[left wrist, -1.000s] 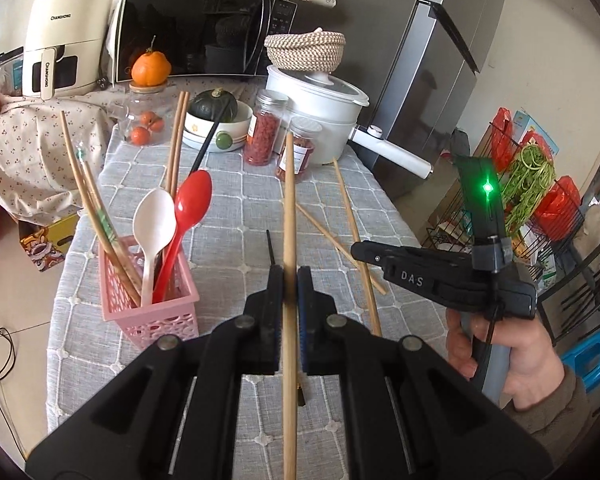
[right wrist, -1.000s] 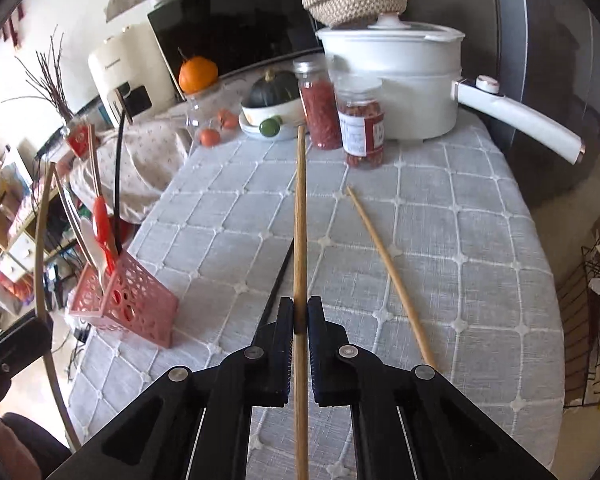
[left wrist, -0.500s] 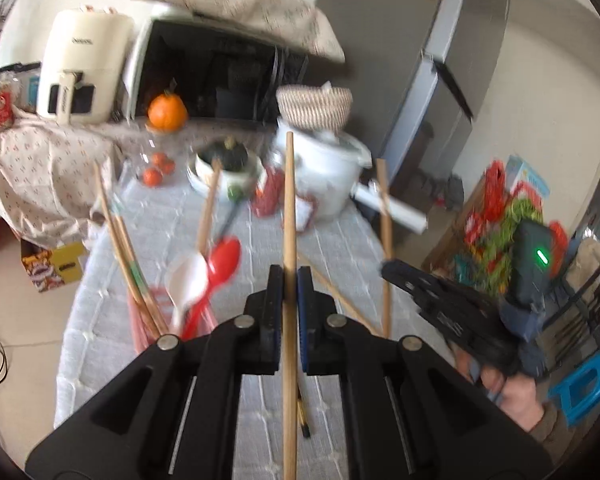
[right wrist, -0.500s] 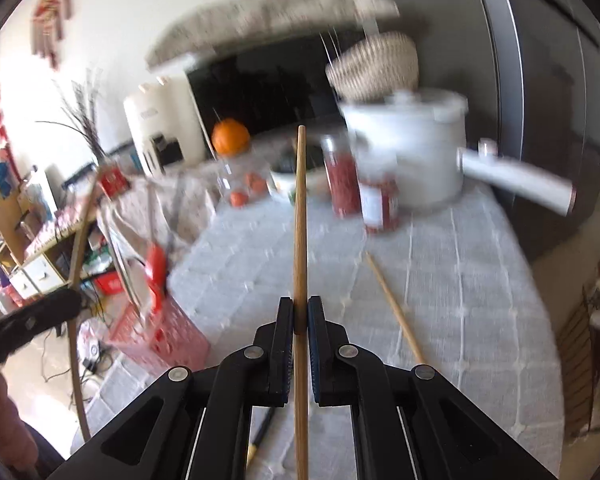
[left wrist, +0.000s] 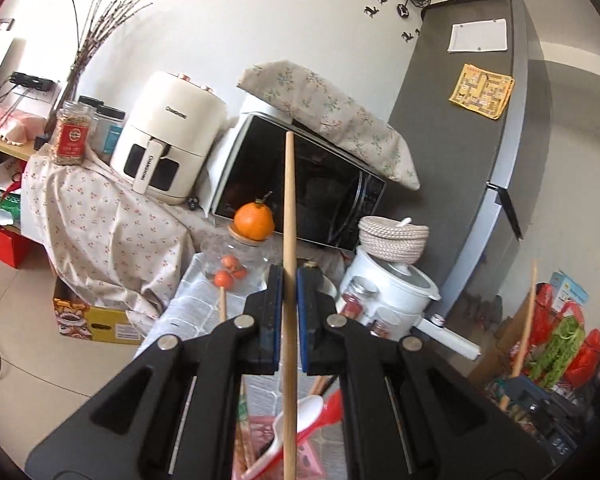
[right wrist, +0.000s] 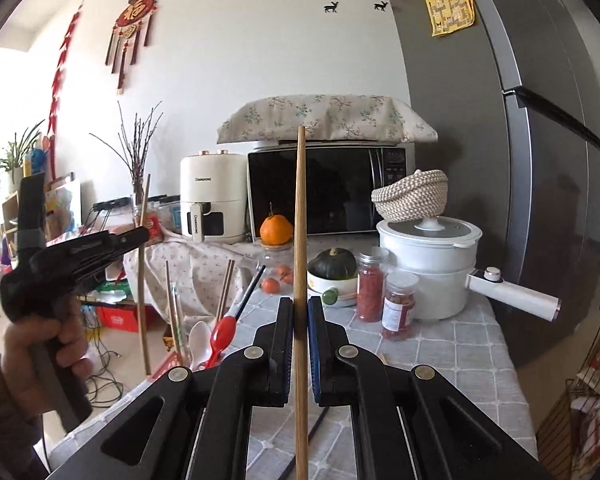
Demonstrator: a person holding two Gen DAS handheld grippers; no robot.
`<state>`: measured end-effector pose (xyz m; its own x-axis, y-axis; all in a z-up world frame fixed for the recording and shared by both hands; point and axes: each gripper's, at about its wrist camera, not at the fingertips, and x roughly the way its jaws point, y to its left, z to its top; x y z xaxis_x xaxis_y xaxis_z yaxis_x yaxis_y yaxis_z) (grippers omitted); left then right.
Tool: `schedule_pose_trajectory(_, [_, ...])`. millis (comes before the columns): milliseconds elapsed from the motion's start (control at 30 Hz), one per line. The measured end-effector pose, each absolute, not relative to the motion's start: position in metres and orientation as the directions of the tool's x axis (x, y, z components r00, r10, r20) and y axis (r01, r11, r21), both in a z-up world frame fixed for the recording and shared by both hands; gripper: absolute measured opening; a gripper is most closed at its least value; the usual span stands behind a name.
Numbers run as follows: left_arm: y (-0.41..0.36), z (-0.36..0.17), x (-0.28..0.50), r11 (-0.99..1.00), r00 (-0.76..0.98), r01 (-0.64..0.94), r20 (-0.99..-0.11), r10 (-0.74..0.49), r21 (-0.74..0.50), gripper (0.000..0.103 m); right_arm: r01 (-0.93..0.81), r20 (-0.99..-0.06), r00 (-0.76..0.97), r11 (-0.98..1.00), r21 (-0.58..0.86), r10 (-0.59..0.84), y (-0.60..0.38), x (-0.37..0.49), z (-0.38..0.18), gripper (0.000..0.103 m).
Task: Organize utensils
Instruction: 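Carry both wooden chopsticks to the pink basket and open the left gripper inside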
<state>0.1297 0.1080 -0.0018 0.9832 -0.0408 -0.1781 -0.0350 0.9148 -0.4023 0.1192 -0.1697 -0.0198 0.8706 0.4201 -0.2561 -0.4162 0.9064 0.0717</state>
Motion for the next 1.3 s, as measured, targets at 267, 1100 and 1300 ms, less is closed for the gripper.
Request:
schedule_pose_trajectory(267, [0.096,-0.022,0.140,0.956,0.978,-0.088,-0.205,0.030,-0.280,0.008,-0.442,-0.285,0.852,0.895,0.061,0.440,-0.168,0.119,-0.028,0.007])
schedule_pose_trajectory(1100, [0.135,-0.039,0.125,0.886,0.741,-0.219,-0.661,-0.122,-0.409,0.044,-0.482,-0.287,0.788,0.836,0.262,0.544,-0.145,0.138,-0.040,0.007])
schedule_pose_trajectory(1300, [0.145,-0.036,0.121,0.873,0.749,-0.185,-0.640,-0.172,-0.451,0.044,-0.485,-0.252,0.785,0.814,0.319,0.566,-0.103,0.146,-0.044,0.007])
